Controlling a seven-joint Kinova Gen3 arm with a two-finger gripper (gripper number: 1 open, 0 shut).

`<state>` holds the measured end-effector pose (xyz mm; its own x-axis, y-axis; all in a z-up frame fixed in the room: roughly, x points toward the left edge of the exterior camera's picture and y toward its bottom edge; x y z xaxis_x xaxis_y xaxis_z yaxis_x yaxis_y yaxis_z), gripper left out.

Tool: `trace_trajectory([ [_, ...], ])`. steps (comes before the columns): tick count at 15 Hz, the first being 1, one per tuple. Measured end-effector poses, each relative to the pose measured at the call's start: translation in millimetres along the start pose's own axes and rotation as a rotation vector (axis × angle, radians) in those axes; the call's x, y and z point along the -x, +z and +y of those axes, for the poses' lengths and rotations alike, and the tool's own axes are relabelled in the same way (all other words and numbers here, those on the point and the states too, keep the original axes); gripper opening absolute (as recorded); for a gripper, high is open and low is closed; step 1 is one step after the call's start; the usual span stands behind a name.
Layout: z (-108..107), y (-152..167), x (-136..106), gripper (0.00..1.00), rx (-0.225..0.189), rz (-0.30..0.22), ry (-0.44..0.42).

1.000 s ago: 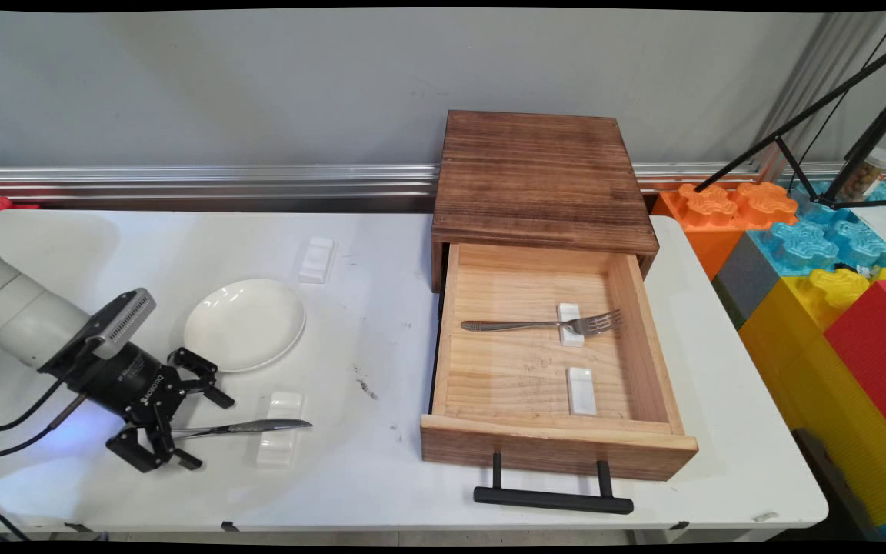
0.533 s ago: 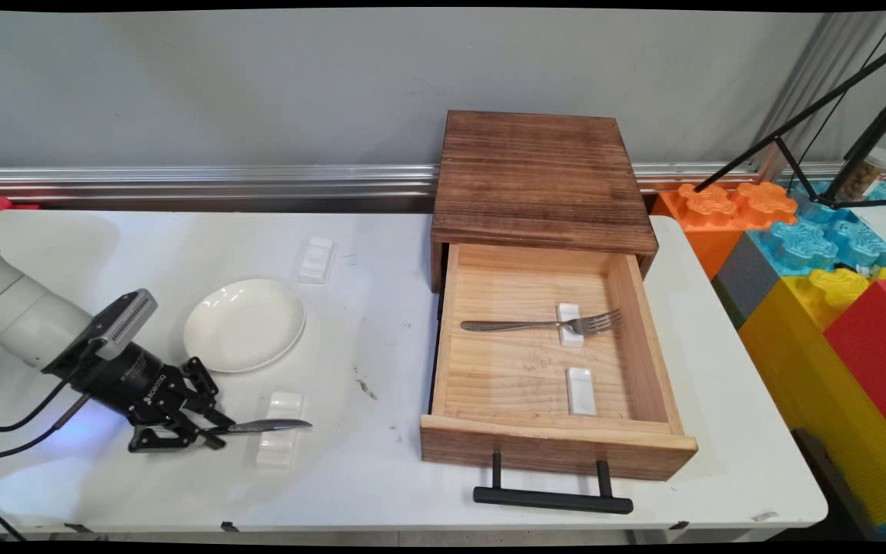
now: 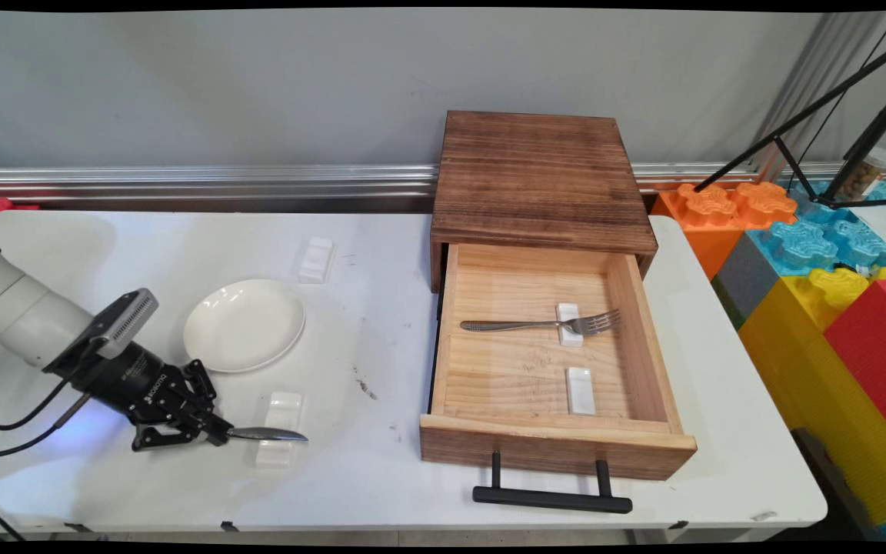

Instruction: Place the picked object into the drawer

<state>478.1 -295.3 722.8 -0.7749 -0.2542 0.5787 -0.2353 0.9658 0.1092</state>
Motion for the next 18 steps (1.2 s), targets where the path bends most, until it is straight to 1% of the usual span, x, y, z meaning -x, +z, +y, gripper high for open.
trace_trajectory([
  [5, -3.4, -9.2, -9.5, 0.0, 0.004, 0.009, -0.009],
  [11, -7.0, -34.0, -38.1, 0.0, 0.002, 0.016, -0.022],
  [16, -9.8, -50.7, -63.1, 0.0, -0.013, 0.022, -0.034],
  [18, -11.2, -57.7, -76.6, 0.0, -0.023, 0.026, -0.041],
])
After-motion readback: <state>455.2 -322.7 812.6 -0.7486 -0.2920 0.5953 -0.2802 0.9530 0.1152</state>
